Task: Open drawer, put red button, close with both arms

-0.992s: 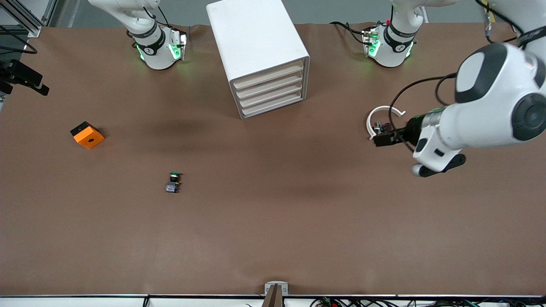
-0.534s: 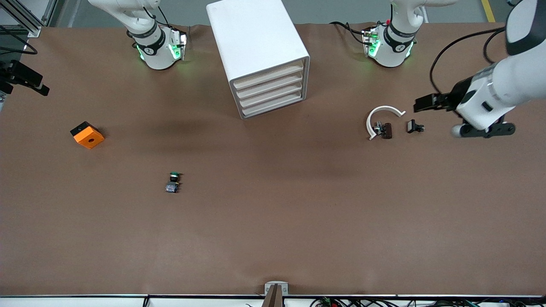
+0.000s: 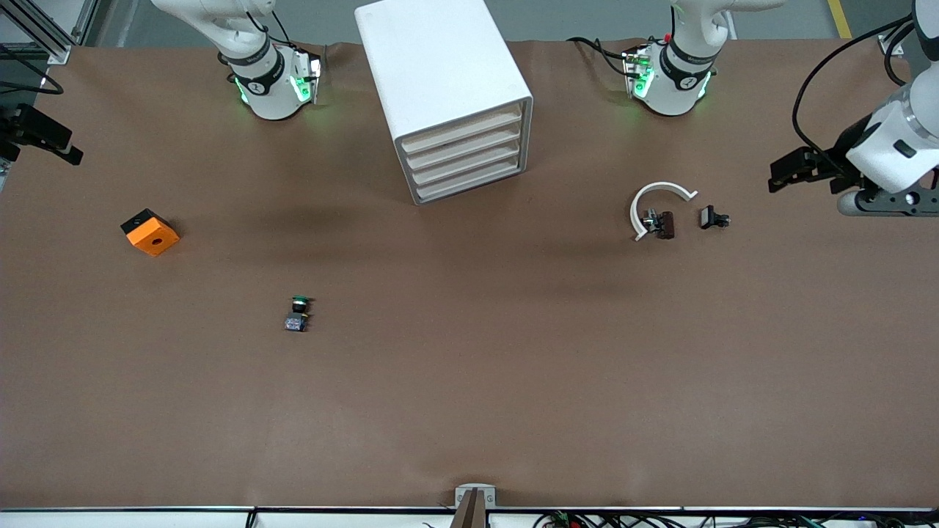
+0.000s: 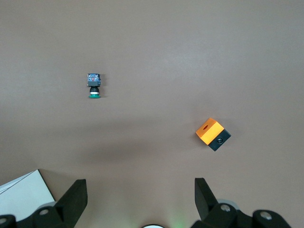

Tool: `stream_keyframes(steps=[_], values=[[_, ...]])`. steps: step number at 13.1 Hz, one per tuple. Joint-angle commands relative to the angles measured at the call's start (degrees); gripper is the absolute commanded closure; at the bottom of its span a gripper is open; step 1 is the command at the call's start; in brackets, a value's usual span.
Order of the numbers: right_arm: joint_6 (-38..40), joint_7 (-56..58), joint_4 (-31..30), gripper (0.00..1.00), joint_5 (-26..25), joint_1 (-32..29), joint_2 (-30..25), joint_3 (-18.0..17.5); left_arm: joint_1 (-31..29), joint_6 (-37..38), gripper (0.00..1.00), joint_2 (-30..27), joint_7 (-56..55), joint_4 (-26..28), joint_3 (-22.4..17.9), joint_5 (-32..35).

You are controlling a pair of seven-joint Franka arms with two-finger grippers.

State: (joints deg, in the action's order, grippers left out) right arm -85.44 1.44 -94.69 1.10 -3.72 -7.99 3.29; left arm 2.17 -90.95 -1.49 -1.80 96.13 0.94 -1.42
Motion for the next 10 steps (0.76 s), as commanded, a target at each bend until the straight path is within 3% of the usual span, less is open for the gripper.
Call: stream_keyframes(steps=[1, 10], values=[[-0.3, -0.5, -0.8, 0.00, -0.7, 0.0, -1.3, -0.2, -0.8, -1.2, 0.00, 2.5, 1.0, -4.4, 0.8, 1.0], [-0.3, -0.5, -0.8, 0.00, -0.7, 0.0, -1.3, -0.2, -0.8, -1.2, 0.00, 4.6, -0.4, -7.8, 0.5, 0.3]])
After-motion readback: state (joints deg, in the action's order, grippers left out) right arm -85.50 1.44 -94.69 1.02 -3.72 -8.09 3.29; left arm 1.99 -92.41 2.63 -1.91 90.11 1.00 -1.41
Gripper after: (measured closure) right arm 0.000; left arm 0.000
